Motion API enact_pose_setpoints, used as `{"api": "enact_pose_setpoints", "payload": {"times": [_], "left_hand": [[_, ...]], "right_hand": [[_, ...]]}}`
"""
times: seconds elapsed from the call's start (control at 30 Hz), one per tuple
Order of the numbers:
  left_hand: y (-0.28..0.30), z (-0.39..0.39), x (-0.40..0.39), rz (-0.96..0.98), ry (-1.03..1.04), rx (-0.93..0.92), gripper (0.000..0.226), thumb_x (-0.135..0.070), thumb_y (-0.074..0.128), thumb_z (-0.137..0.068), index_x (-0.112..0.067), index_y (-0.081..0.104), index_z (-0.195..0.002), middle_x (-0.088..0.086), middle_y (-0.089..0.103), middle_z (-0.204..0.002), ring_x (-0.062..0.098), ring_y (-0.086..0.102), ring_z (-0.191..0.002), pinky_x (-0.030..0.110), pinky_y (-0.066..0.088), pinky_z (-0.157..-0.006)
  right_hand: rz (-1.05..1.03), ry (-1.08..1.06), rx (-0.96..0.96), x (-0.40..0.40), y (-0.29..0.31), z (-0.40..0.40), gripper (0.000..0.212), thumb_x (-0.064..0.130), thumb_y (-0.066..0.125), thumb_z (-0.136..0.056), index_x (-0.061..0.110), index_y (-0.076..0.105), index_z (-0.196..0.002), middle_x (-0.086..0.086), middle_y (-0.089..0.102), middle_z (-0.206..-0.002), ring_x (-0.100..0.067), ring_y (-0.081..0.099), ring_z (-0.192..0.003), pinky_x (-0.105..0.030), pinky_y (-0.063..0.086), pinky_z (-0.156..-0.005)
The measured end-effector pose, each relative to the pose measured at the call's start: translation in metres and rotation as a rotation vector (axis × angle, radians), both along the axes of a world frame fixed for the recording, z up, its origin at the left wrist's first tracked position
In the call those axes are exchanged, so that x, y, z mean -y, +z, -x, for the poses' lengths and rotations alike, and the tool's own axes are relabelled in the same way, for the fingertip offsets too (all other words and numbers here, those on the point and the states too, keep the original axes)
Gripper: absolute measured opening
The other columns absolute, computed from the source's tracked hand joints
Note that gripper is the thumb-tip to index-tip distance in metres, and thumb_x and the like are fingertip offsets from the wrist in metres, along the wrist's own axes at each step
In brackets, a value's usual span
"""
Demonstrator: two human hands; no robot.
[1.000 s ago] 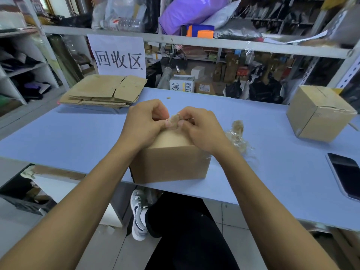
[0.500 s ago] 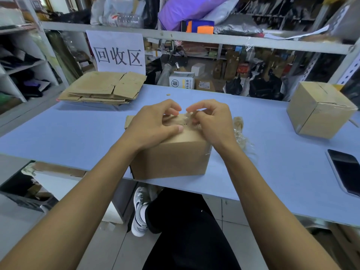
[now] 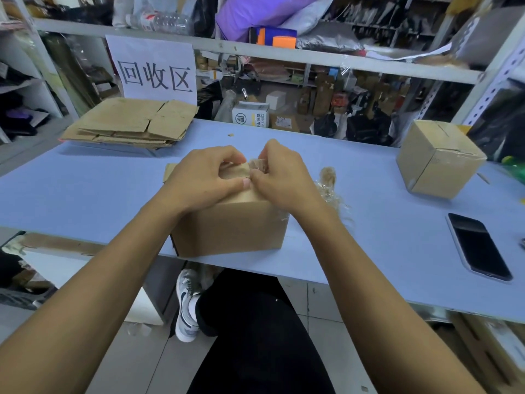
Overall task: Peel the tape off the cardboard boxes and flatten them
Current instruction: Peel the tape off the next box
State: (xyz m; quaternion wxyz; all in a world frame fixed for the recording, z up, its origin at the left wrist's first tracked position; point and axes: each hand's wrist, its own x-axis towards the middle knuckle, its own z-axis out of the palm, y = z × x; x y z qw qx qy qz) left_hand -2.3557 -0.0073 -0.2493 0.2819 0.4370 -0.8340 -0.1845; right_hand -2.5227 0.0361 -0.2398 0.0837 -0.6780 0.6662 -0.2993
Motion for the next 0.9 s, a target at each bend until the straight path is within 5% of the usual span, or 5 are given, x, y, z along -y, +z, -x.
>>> {"api": "enact_pose_setpoints", "payload": {"times": [0.27, 0.4, 0.5, 0.7, 0.9], "left_hand": [[-0.001, -0.001, 0.0, 0.013, 0.013, 0.005, 0.025, -0.042, 0.073, -0.085, -0.031, 0.07, -0.108, -0.016, 0.066, -0.115, 0.004, 0.054, -0.108, 0.026, 0.038, -0.087], [-0.001, 0.0, 0.003, 0.01, -0.002, 0.016, 0.028, -0.05, 0.072, -0.083, -0.034, 0.07, -0.105, -0.015, 0.065, -0.114, 0.007, 0.056, -0.108, 0.029, 0.04, -0.088], [-0.002, 0.0, 0.004, 0.011, -0.004, 0.018, 0.039, -0.059, 0.061, -0.073, -0.035, 0.07, -0.103, -0.015, 0.066, -0.111, 0.008, 0.057, -0.108, 0.032, 0.044, -0.092], [-0.002, 0.001, 0.004, 0.005, -0.003, 0.005, 0.037, -0.058, 0.06, -0.073, -0.035, 0.069, -0.101, -0.015, 0.066, -0.112, 0.008, 0.057, -0.109, 0.034, 0.045, -0.095], [-0.002, 0.001, 0.004, 0.016, -0.011, 0.035, 0.037, -0.059, 0.058, -0.074, -0.037, 0.067, -0.102, -0.016, 0.064, -0.112, 0.007, 0.056, -0.108, 0.034, 0.045, -0.093]], "right_hand": [[0.221, -0.165, 0.325, -0.006, -0.006, 0.03, 0.016, 0.005, 0.055, -0.095, 0.014, 0.042, -0.097, -0.003, 0.066, -0.086, -0.031, 0.066, -0.082, -0.05, 0.055, -0.073], [0.173, -0.066, 0.403, -0.011, -0.01, 0.037, 0.01, 0.006, 0.066, -0.091, 0.014, 0.064, -0.096, 0.003, 0.069, -0.084, -0.013, 0.067, -0.07, -0.032, 0.056, -0.07], [0.055, 0.037, 0.53, -0.016, -0.009, 0.04, 0.009, 0.013, 0.071, -0.088, 0.014, 0.078, -0.092, 0.003, 0.075, -0.091, -0.014, 0.069, -0.086, -0.028, 0.053, -0.083], [0.042, 0.006, 0.569, -0.012, -0.017, 0.045, 0.024, 0.019, 0.072, -0.091, 0.019, 0.07, -0.115, 0.004, 0.072, -0.105, -0.012, 0.068, -0.094, -0.025, 0.054, -0.083], [-0.015, -0.017, 0.495, -0.01, -0.015, 0.04, 0.015, 0.036, 0.074, -0.088, 0.022, 0.071, -0.093, 0.005, 0.068, -0.088, -0.004, 0.059, -0.073, -0.012, 0.044, -0.061]]}}
